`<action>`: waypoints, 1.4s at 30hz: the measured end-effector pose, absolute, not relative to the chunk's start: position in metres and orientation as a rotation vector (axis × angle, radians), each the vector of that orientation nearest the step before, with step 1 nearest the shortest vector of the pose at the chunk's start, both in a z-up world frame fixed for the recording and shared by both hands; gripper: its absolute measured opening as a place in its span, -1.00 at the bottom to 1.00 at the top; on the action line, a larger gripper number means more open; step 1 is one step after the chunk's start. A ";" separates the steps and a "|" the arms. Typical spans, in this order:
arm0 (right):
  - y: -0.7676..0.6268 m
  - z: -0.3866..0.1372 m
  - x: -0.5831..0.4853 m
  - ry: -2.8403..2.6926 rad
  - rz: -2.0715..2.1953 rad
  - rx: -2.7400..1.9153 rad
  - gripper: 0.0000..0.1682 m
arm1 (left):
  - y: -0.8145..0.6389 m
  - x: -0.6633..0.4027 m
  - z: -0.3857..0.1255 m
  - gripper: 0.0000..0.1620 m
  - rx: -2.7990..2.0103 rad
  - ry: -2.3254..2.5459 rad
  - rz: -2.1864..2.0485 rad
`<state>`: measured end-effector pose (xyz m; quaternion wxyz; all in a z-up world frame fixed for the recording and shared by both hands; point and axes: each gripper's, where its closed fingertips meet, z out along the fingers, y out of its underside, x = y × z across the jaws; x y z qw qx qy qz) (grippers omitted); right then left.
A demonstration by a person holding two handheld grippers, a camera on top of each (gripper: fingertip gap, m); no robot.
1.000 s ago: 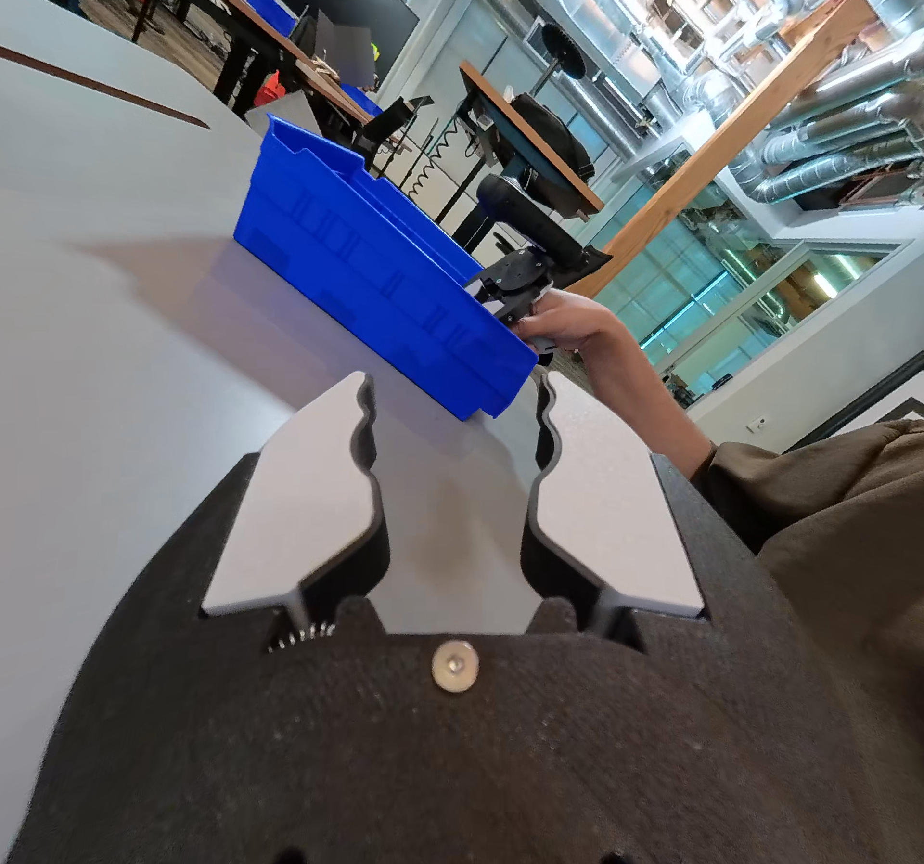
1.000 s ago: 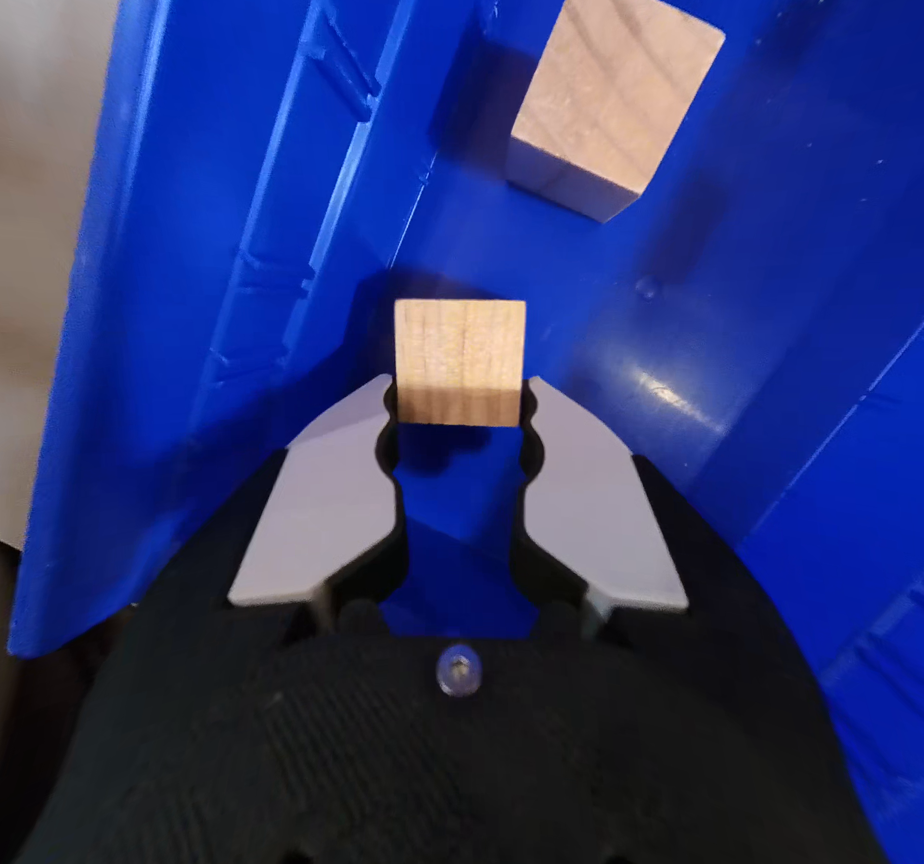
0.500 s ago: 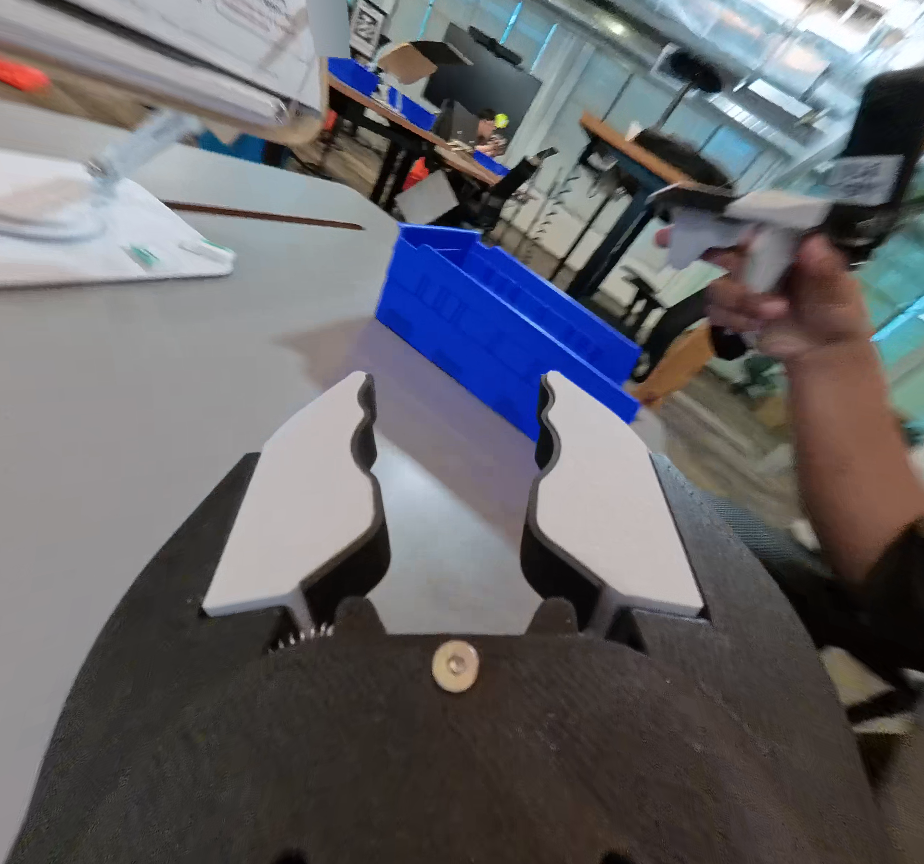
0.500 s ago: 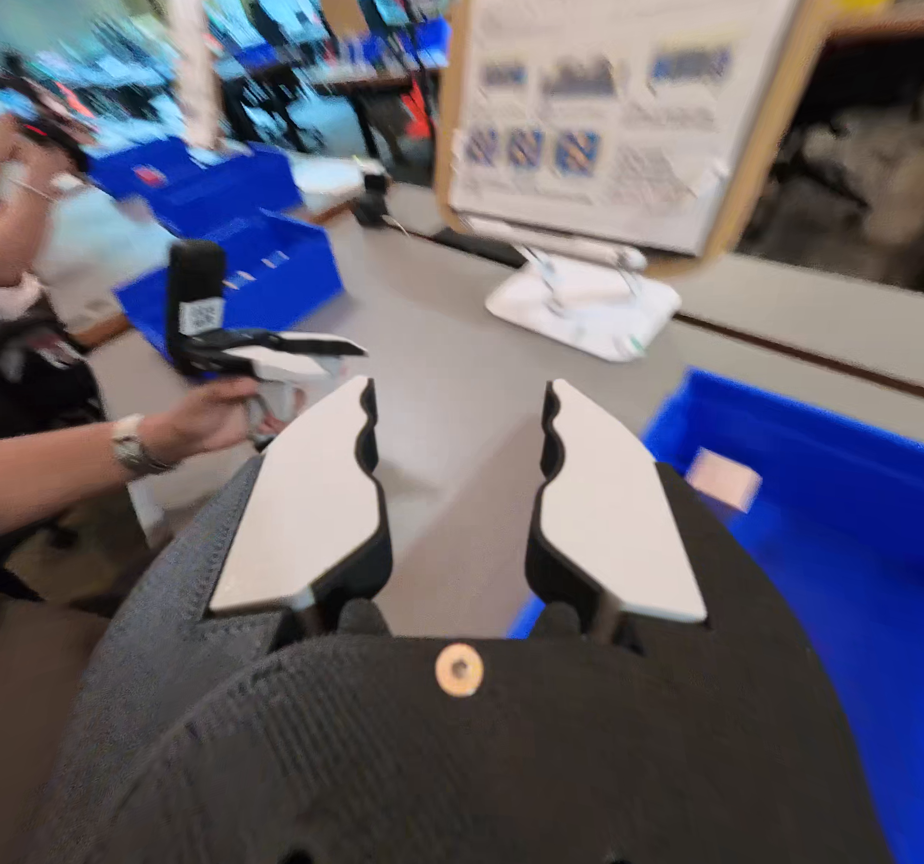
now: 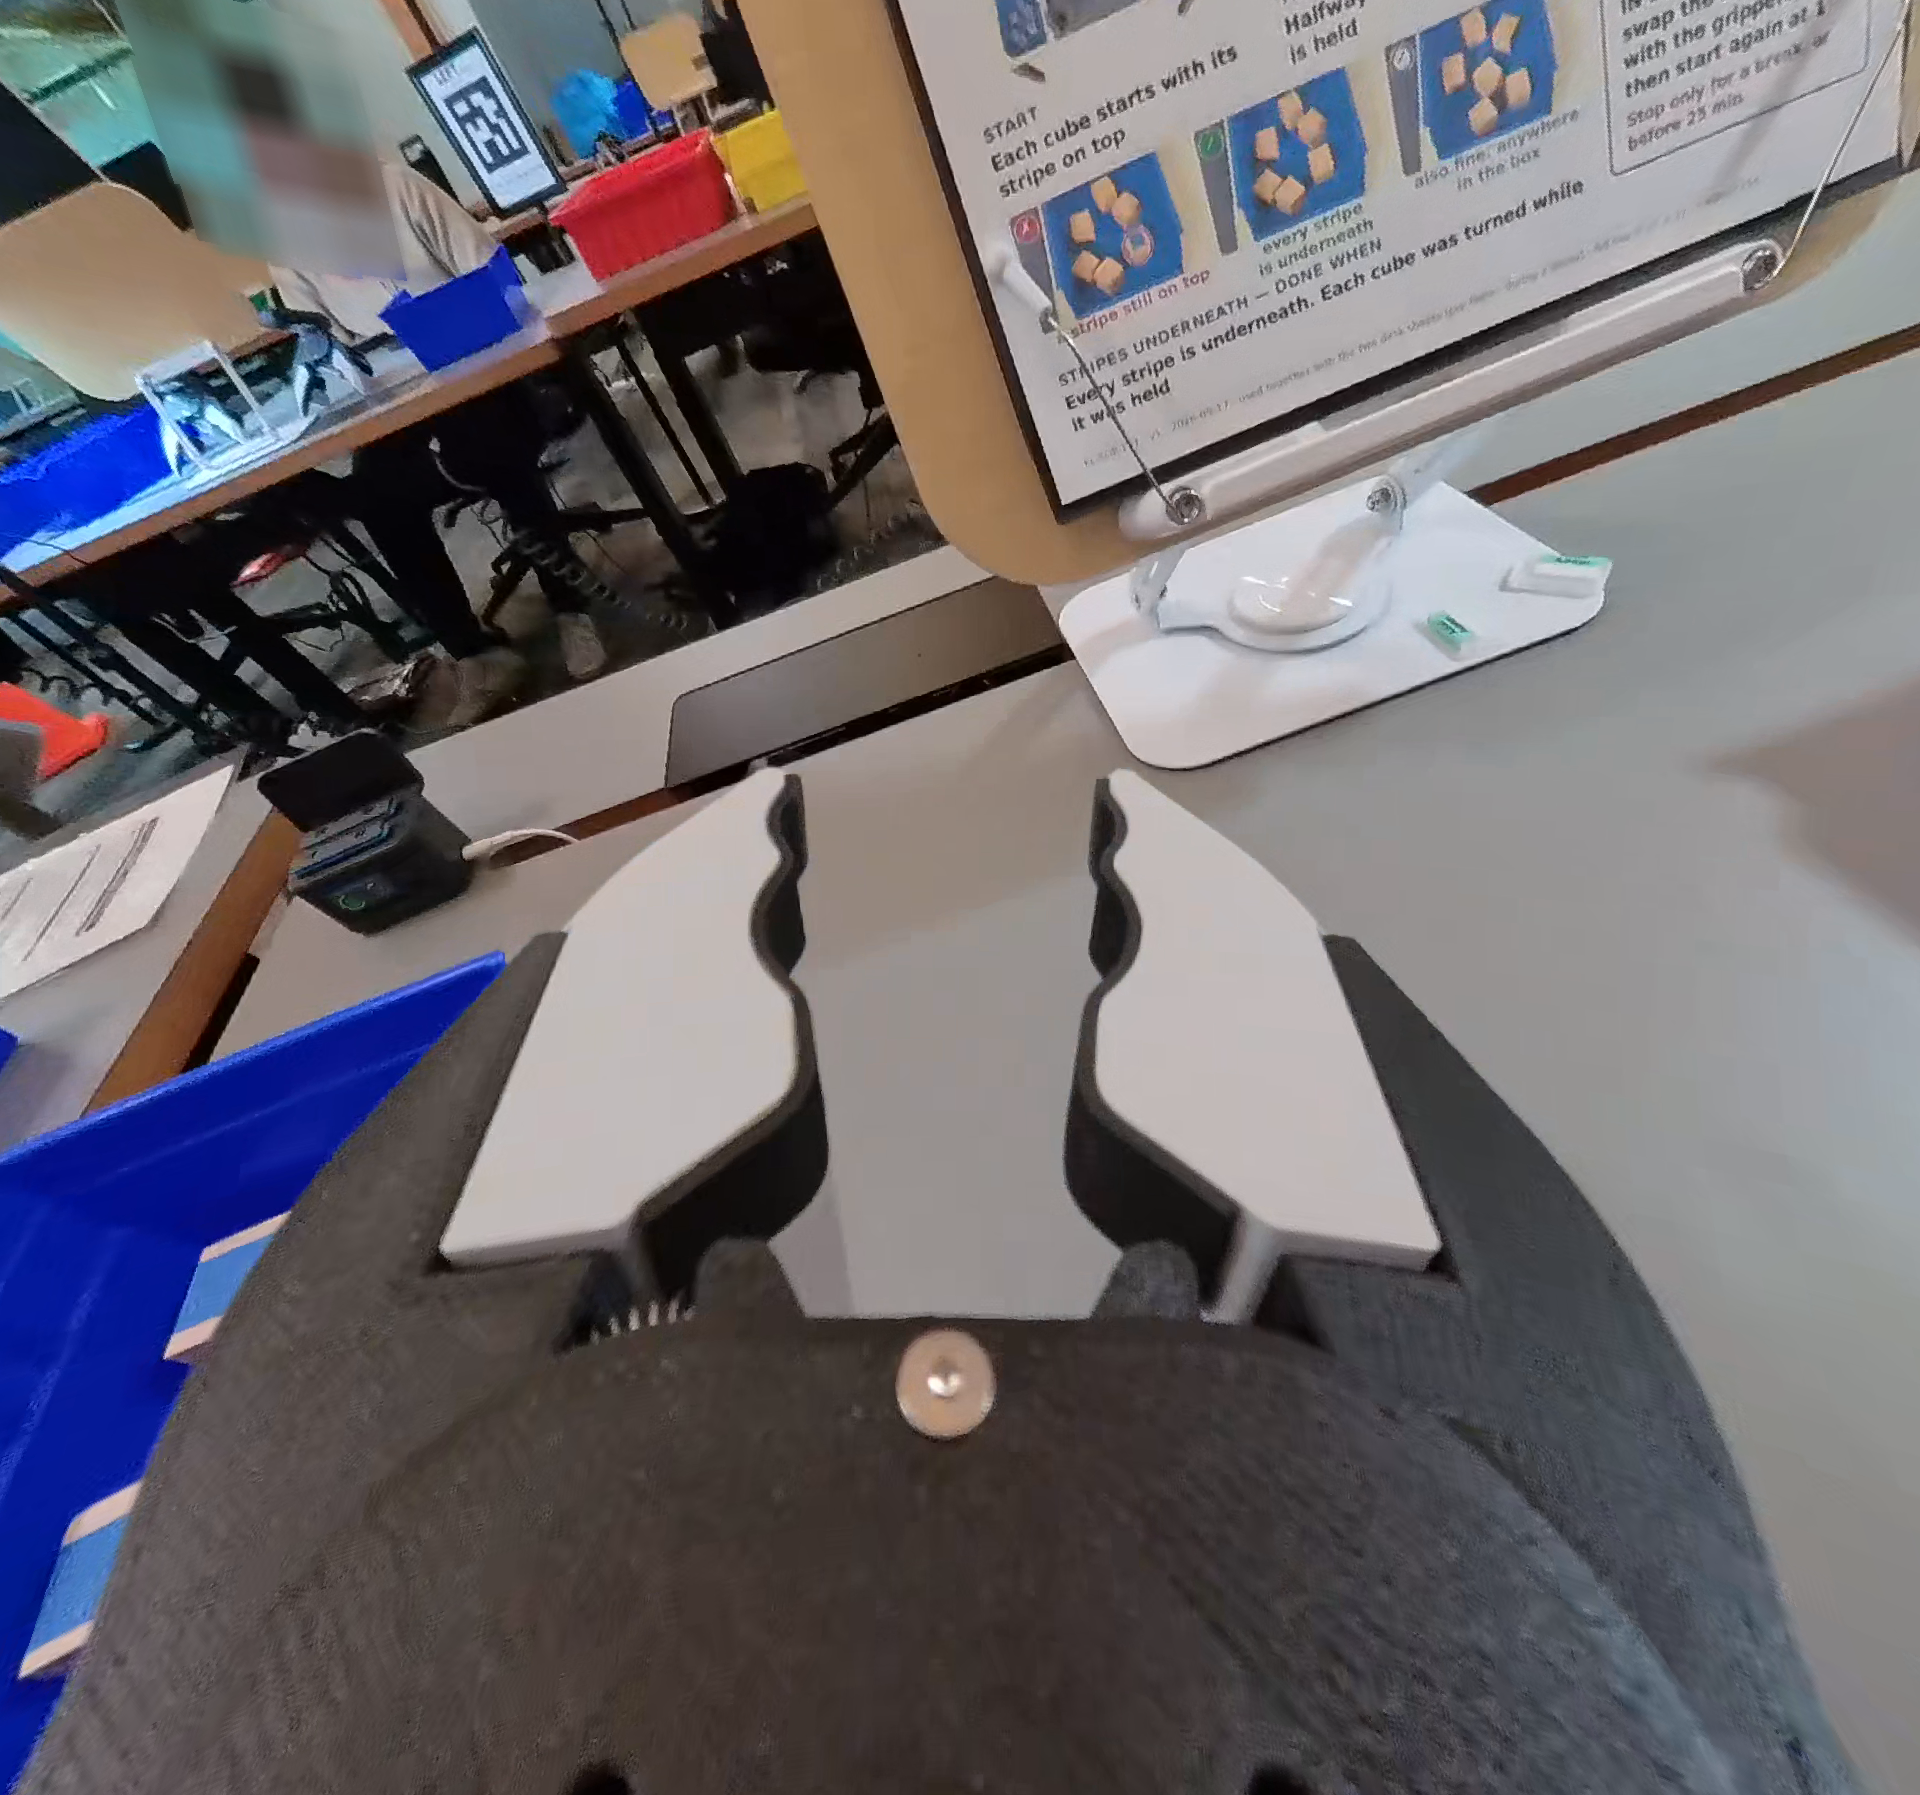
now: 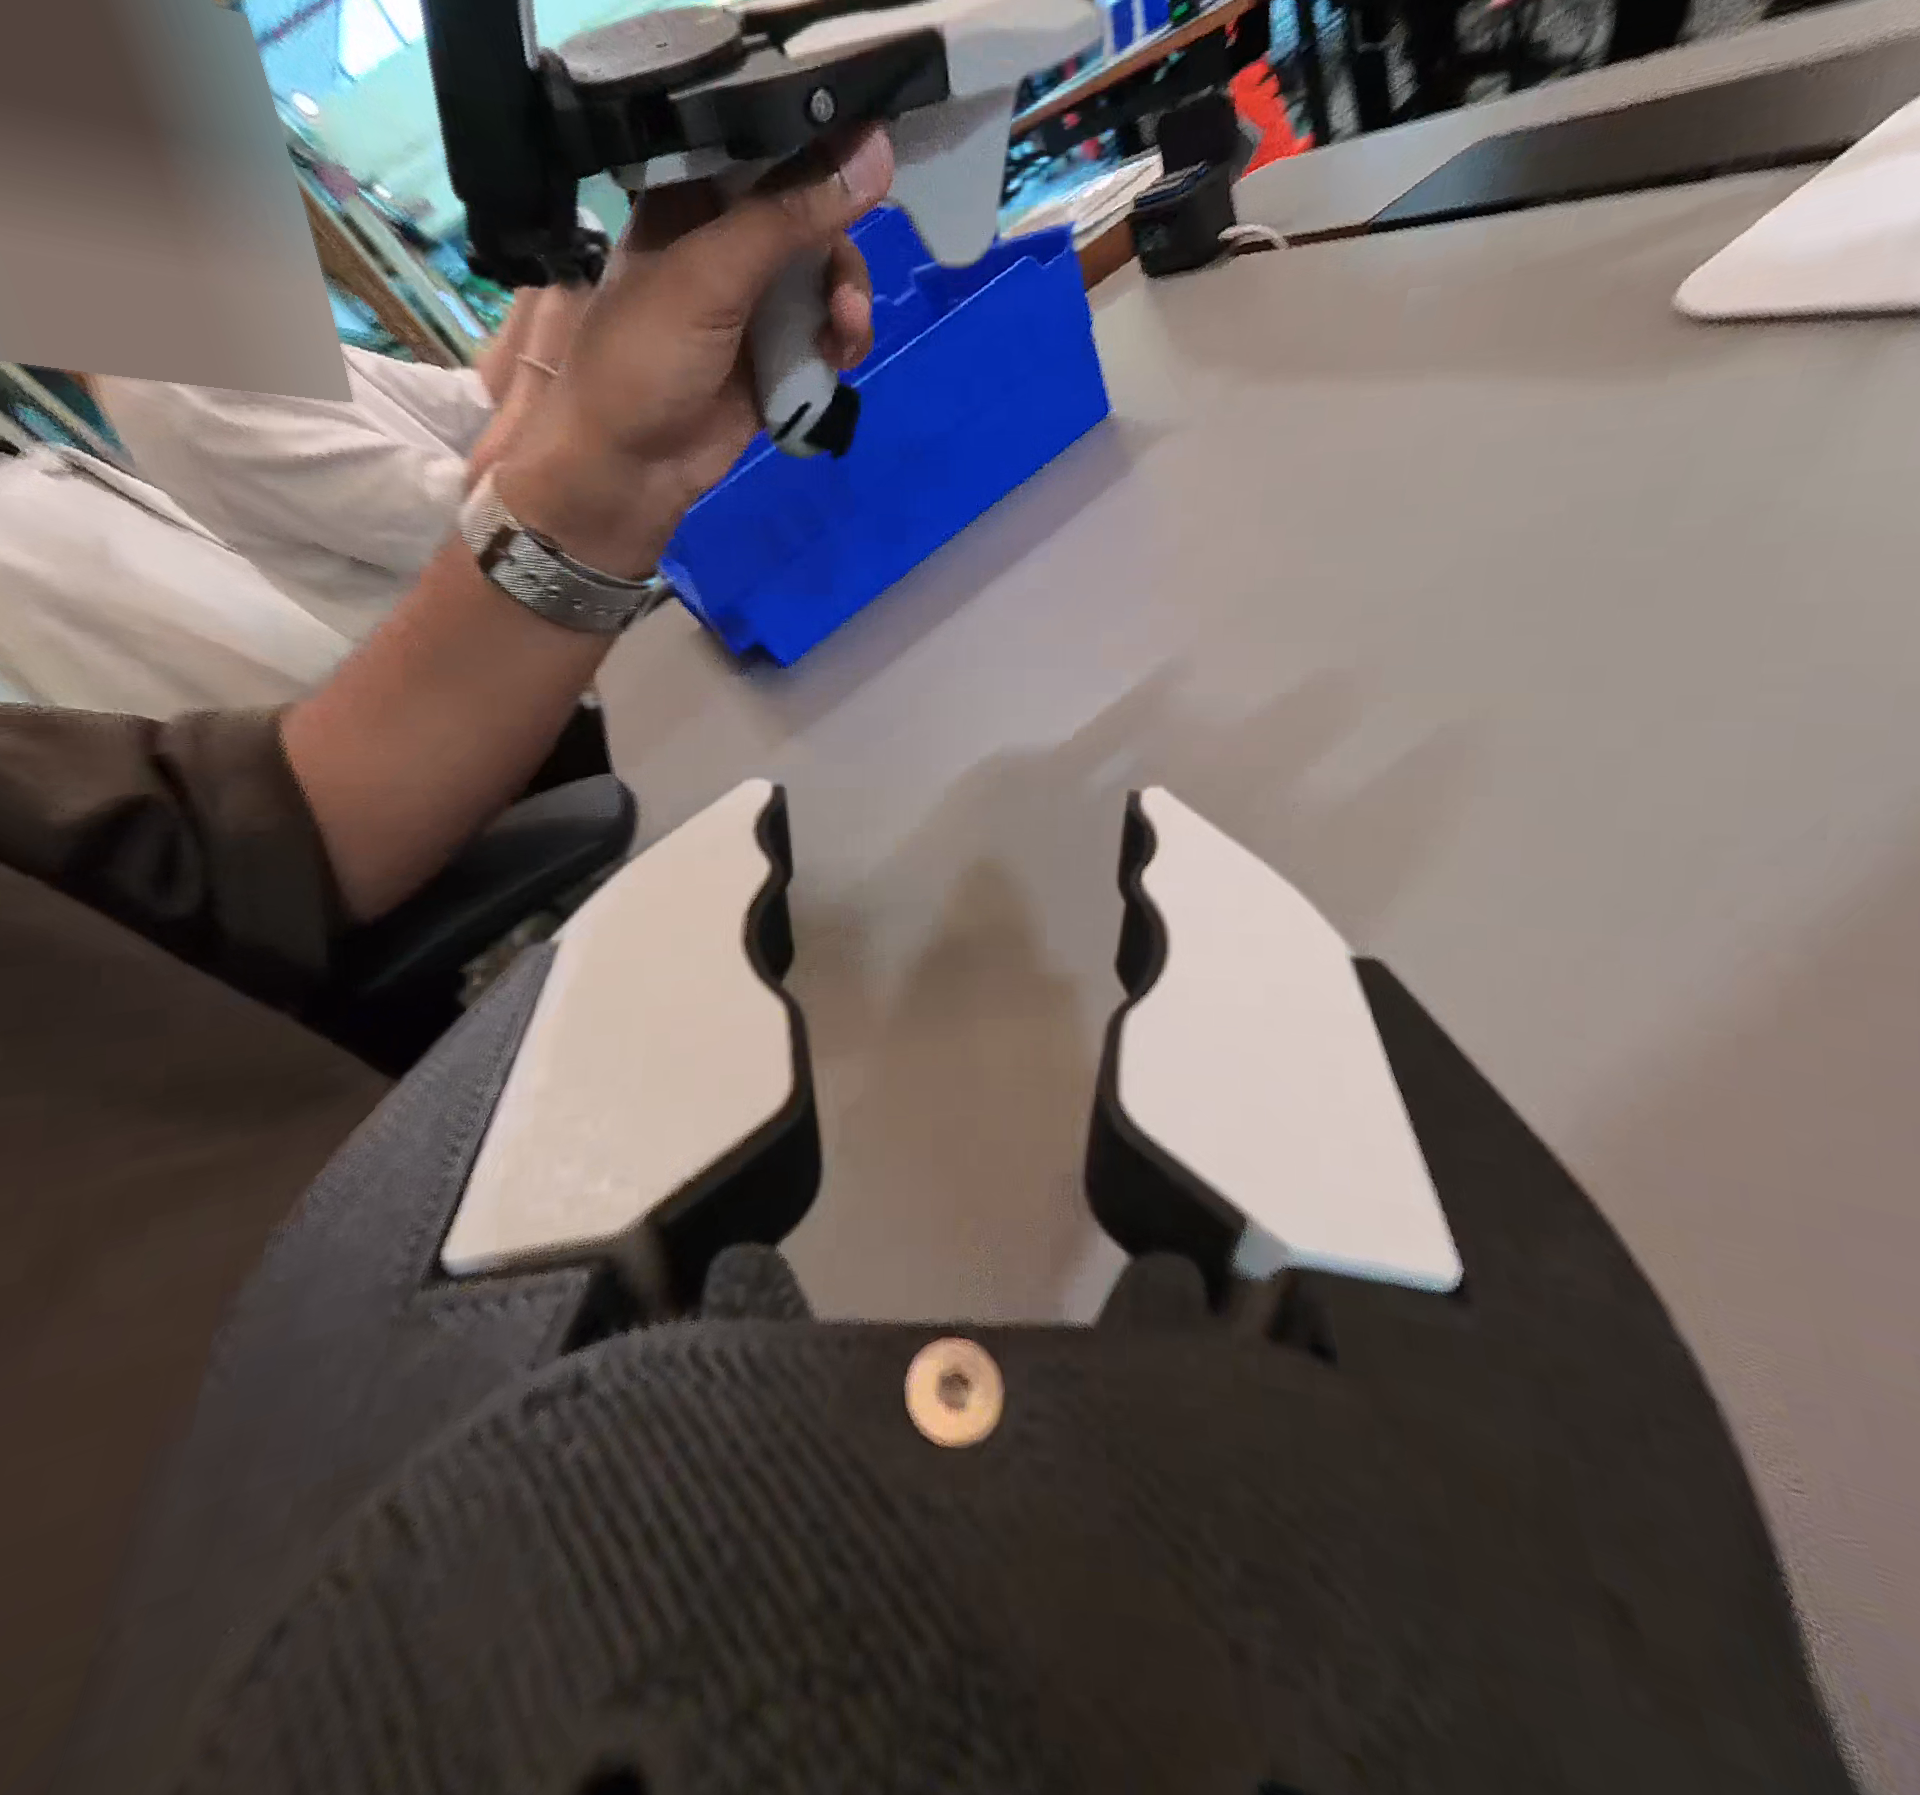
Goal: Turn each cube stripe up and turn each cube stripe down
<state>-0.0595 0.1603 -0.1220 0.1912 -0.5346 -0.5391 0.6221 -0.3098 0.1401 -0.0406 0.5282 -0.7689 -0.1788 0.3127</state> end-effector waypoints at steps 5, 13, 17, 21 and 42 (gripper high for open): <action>0.169 -0.139 -0.060 -1.541 1.730 -1.562 -0.27 | 0.148 -0.307 -0.040 -0.36 -1.835 -0.419 0.738; 0.179 -0.136 -0.059 -1.520 1.728 -1.557 -0.29 | 0.143 -0.306 -0.038 -0.35 -1.827 -0.424 0.756; 0.178 -0.136 -0.059 -1.533 1.728 -1.550 -0.29 | 0.136 -0.311 -0.037 -0.35 -1.820 -0.441 0.760; 0.175 -0.137 -0.059 -1.553 1.732 -1.547 -0.30 | 0.108 -0.339 -0.022 -0.32 -1.765 -0.539 0.759; 0.163 -0.137 -0.063 -1.498 1.924 -1.629 -0.36 | -0.120 -0.496 -0.158 -0.35 -2.014 -1.227 0.813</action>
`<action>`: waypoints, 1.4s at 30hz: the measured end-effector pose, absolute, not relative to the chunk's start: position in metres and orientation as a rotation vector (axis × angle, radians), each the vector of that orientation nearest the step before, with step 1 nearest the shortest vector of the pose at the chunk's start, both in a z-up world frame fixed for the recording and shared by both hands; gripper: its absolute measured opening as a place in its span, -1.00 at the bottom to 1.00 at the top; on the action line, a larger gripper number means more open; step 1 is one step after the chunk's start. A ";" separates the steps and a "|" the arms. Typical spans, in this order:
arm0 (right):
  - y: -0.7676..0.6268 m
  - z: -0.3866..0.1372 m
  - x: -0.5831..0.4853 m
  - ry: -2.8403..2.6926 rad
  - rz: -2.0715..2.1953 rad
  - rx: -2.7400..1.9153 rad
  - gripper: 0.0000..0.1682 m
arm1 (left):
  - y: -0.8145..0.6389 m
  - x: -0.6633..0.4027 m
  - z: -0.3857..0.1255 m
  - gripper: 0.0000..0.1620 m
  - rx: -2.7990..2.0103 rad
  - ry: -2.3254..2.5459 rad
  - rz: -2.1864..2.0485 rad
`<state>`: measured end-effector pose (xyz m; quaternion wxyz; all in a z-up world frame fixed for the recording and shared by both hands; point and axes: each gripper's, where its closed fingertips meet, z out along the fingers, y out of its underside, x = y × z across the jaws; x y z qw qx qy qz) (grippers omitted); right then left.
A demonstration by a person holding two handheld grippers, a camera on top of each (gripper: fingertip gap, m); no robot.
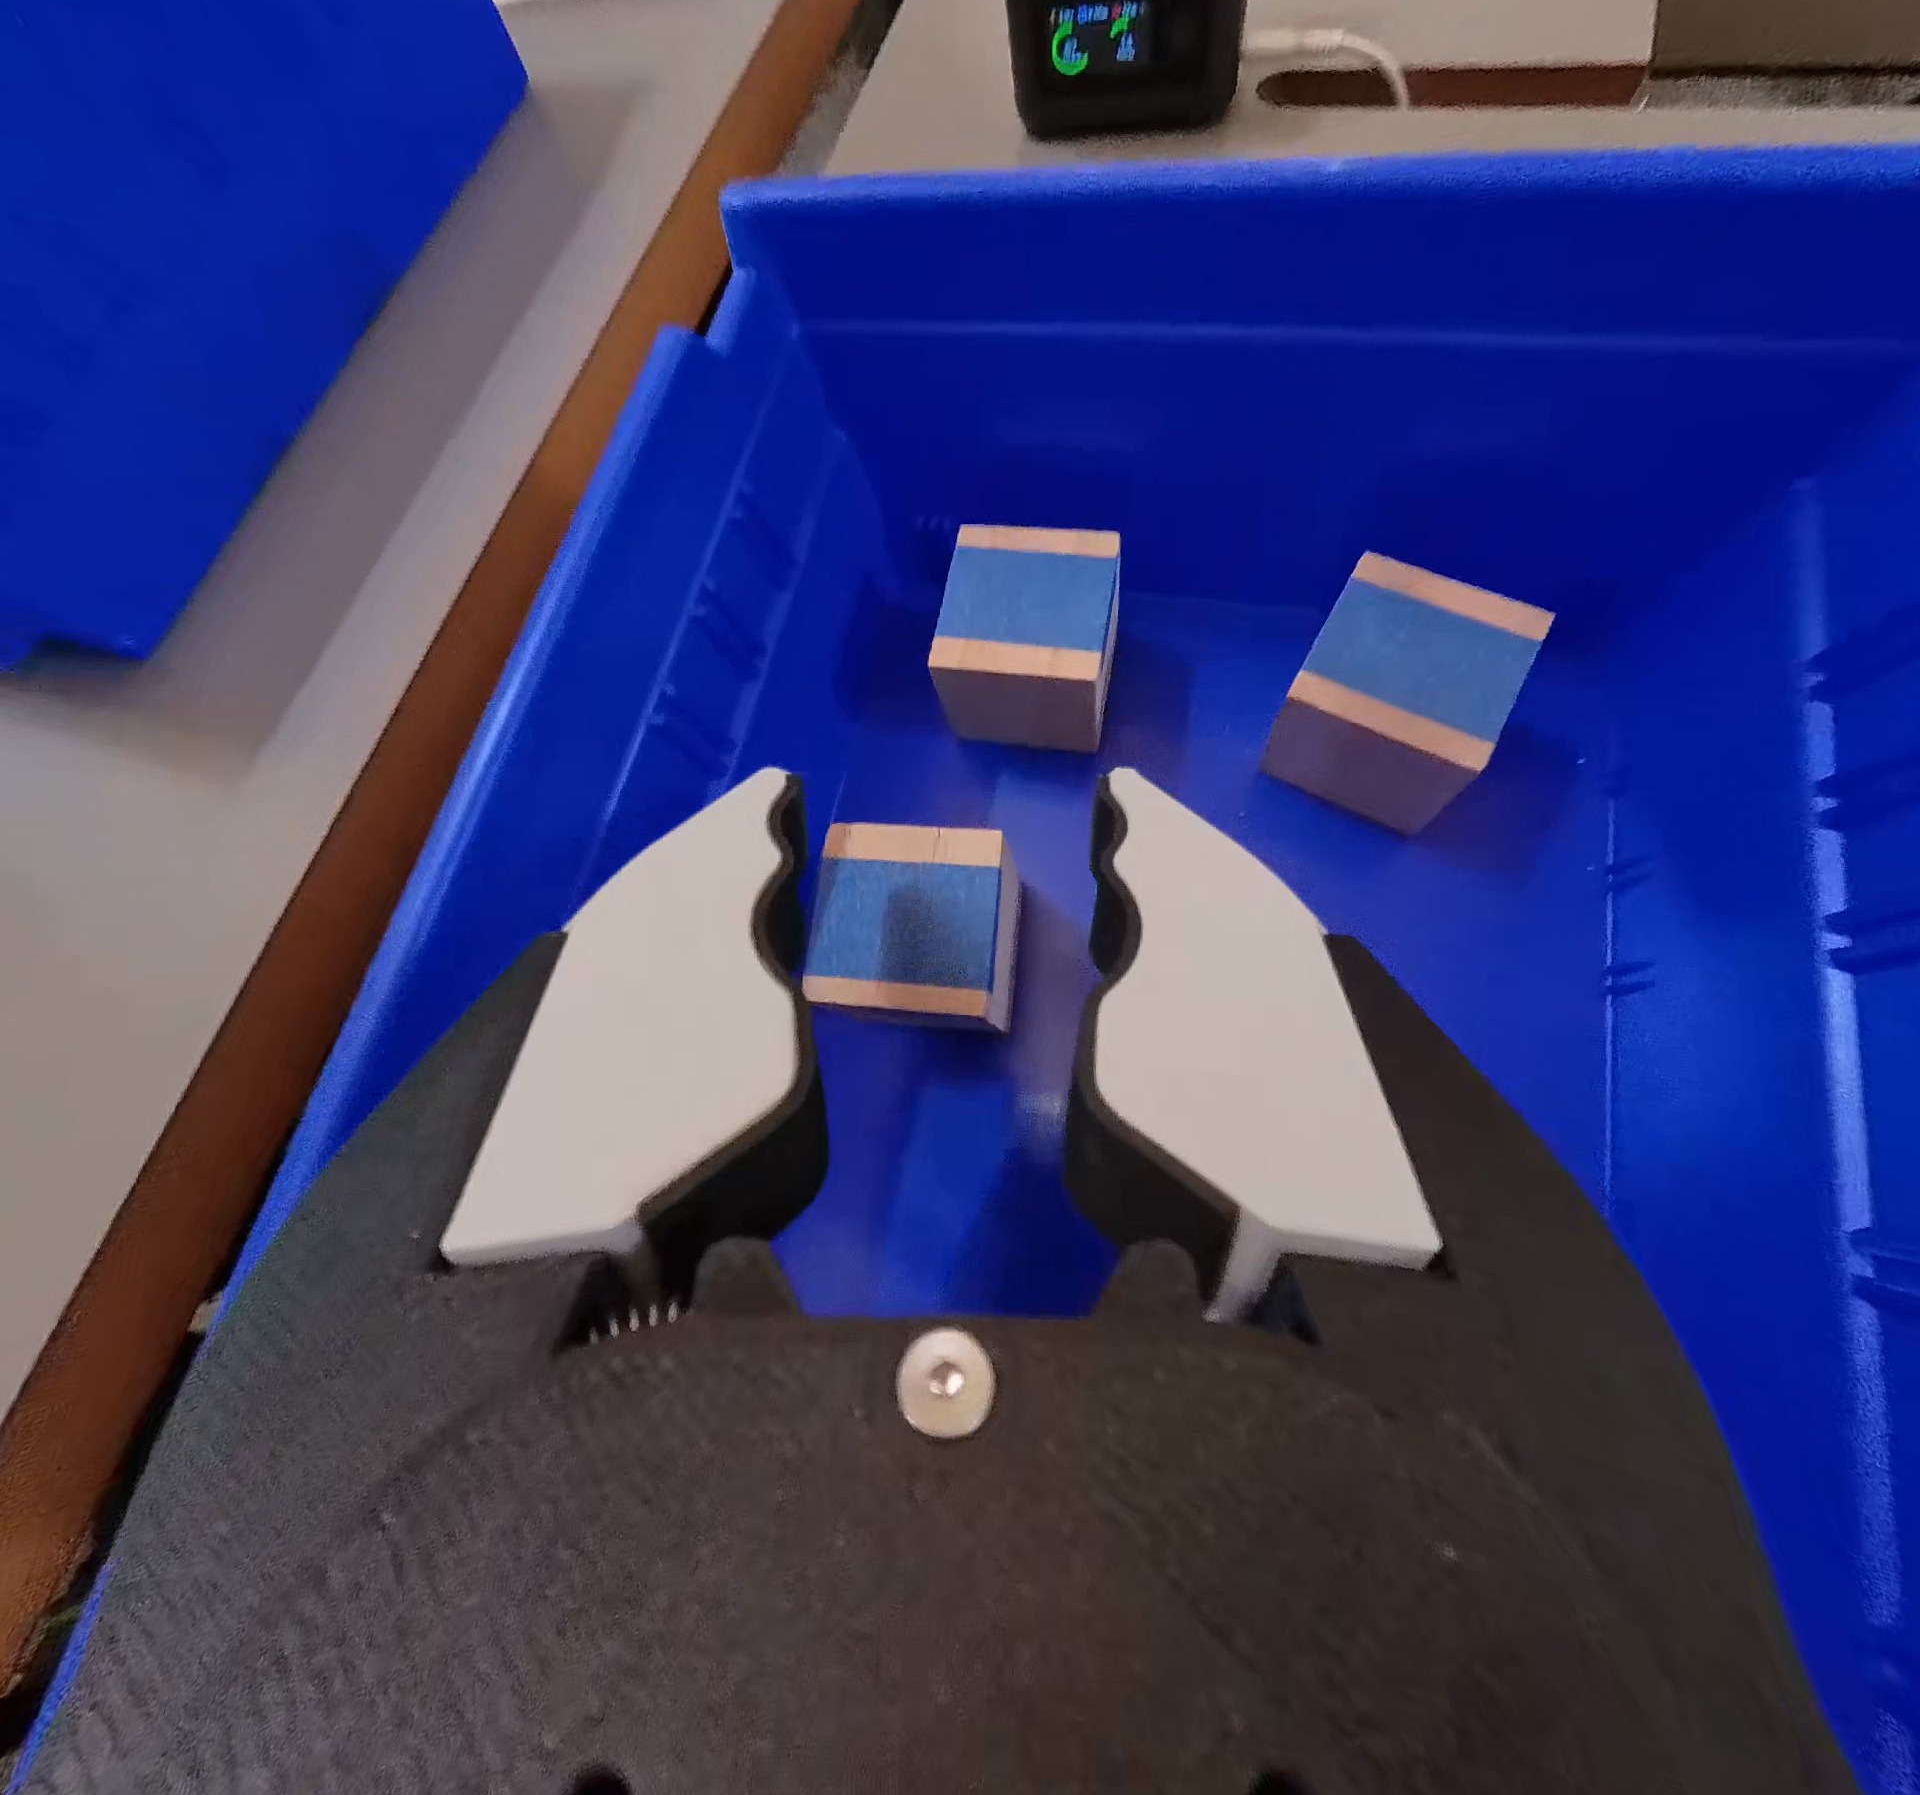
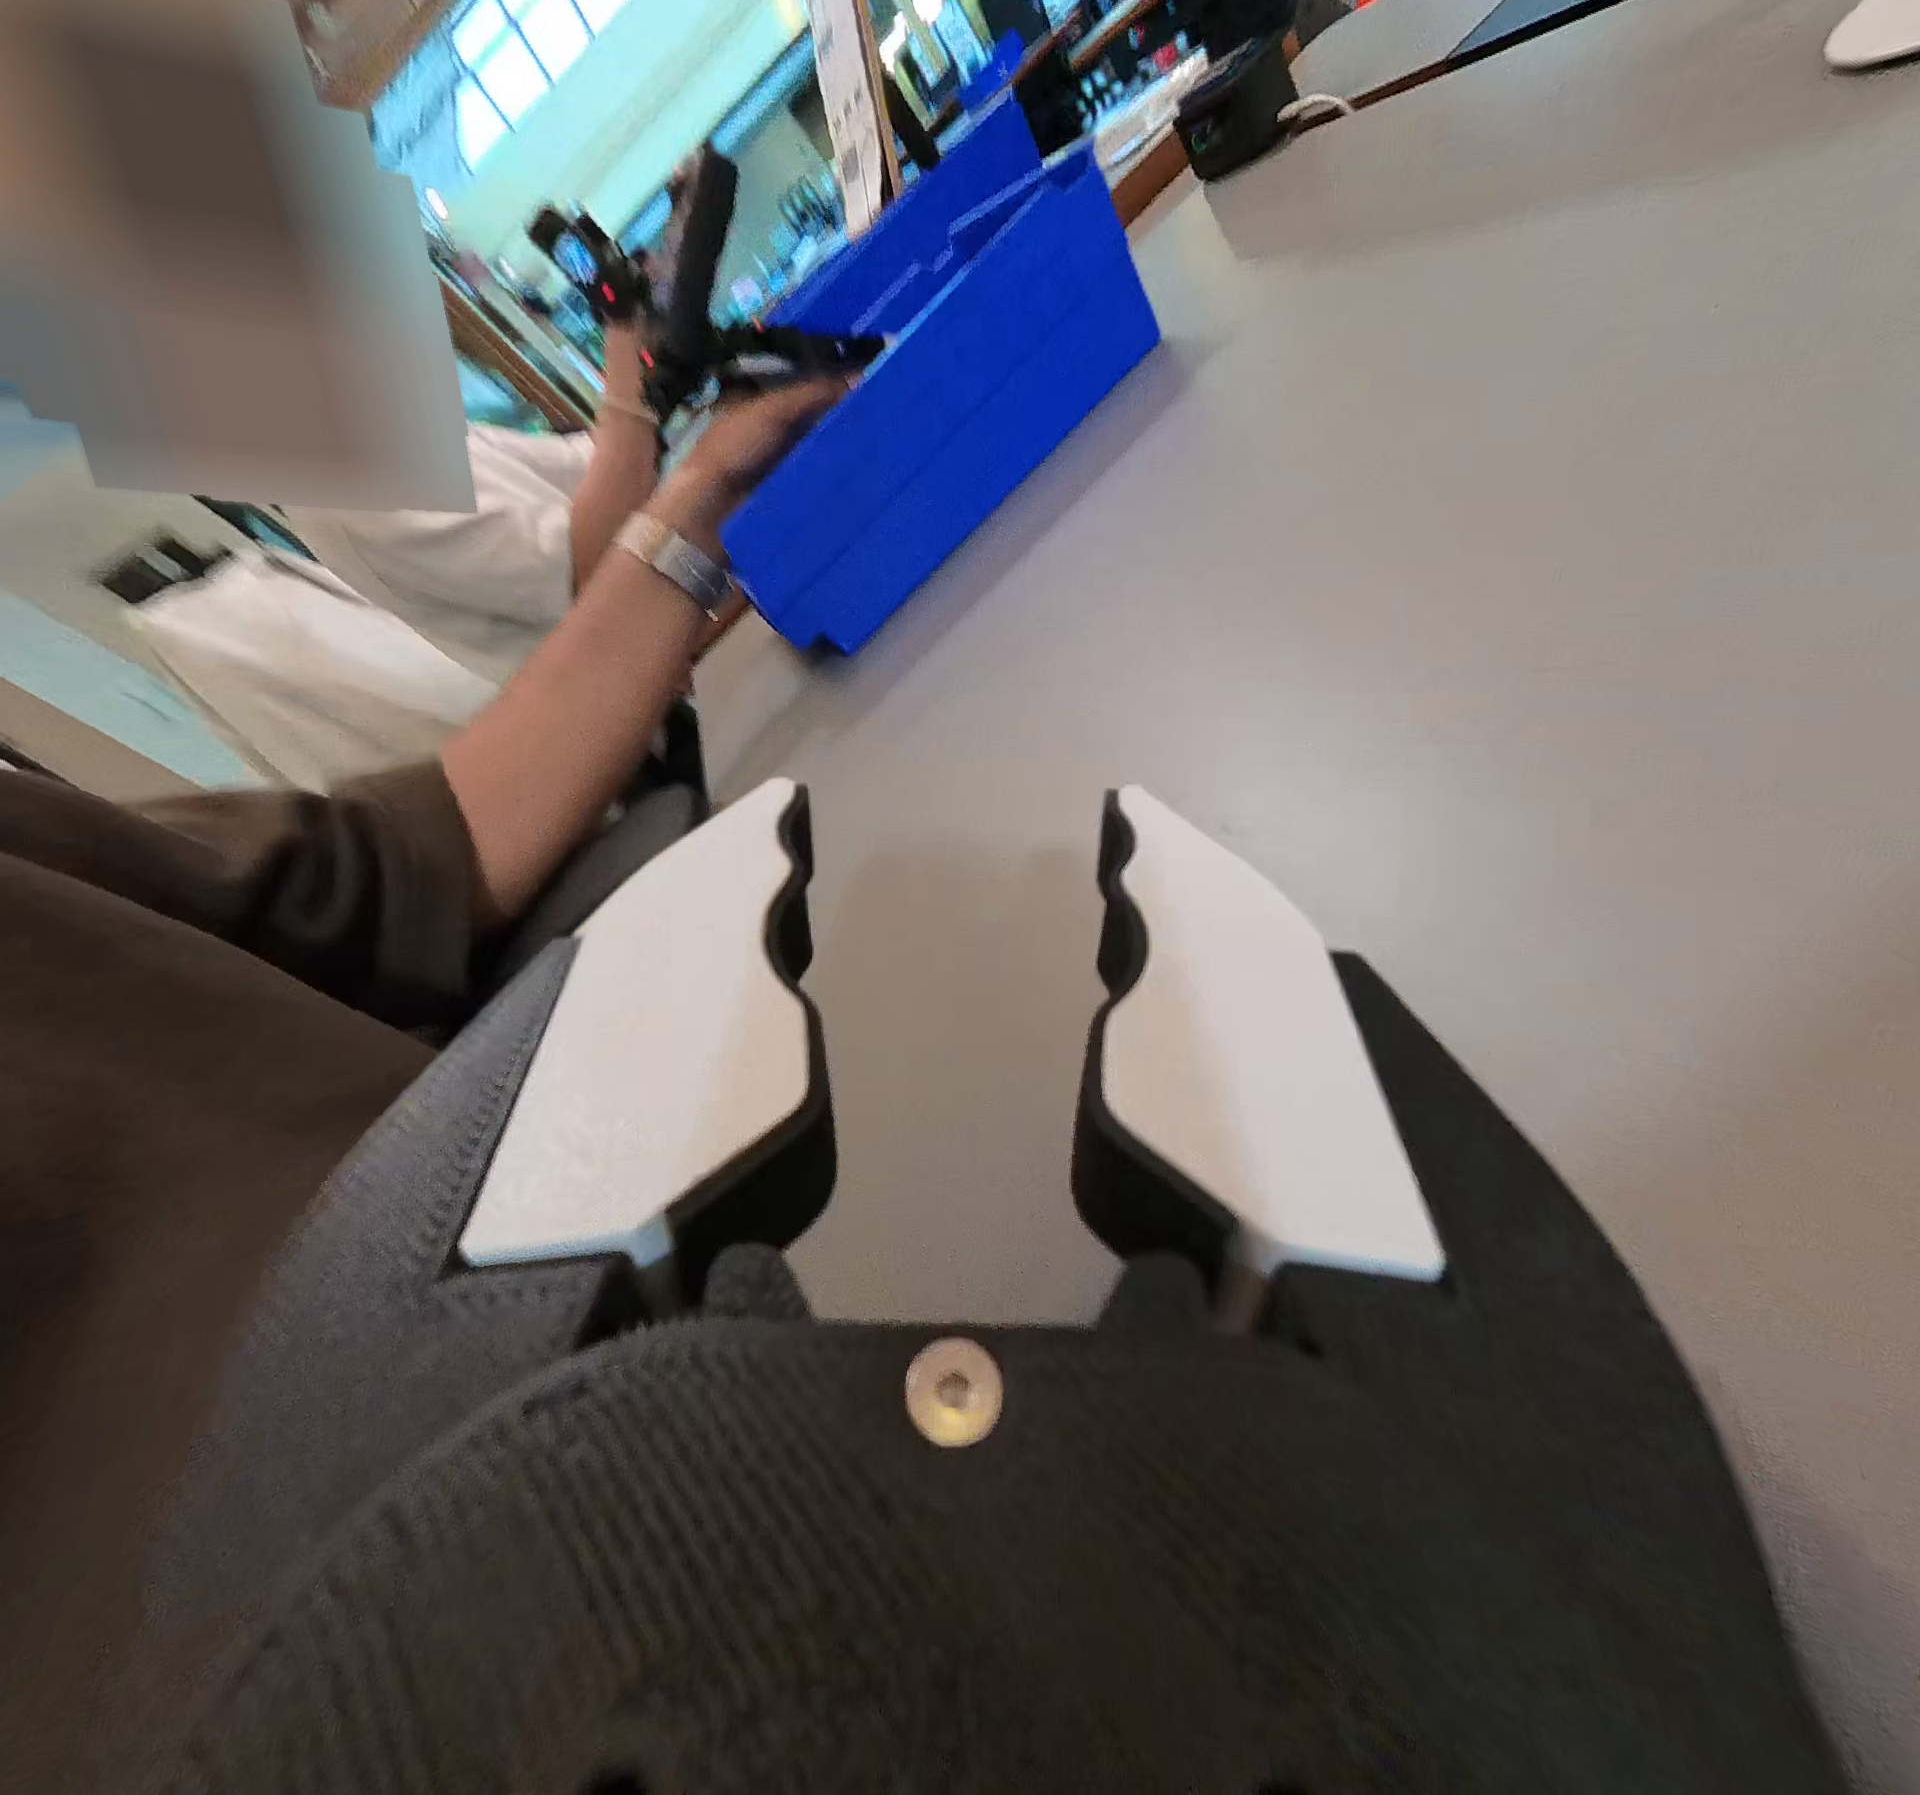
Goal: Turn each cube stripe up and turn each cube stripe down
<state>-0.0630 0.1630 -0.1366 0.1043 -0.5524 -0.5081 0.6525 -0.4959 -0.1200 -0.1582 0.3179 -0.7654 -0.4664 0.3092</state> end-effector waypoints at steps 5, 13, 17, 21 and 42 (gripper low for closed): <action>0.177 -0.130 -0.062 -1.338 2.097 -1.710 -0.36 | -0.134 -0.498 -0.187 -0.25 -2.116 -1.291 0.854; 0.173 -0.129 -0.062 -1.376 2.051 -1.682 -0.36 | -0.137 -0.499 -0.199 -0.40 -2.131 -1.294 0.844; 0.165 -0.133 -0.063 -1.436 2.024 -1.668 -0.36 | -0.114 -0.497 -0.153 -0.40 -1.945 -1.226 0.754; 0.162 -0.134 -0.063 -1.461 2.011 -1.659 -0.37 | -0.065 -0.475 -0.081 -0.41 -1.665 -1.083 0.476; 0.199 -0.072 -0.044 -1.103 2.135 -1.401 -0.32 | 0.212 -0.079 -0.055 -0.41 -1.330 -0.343 -1.250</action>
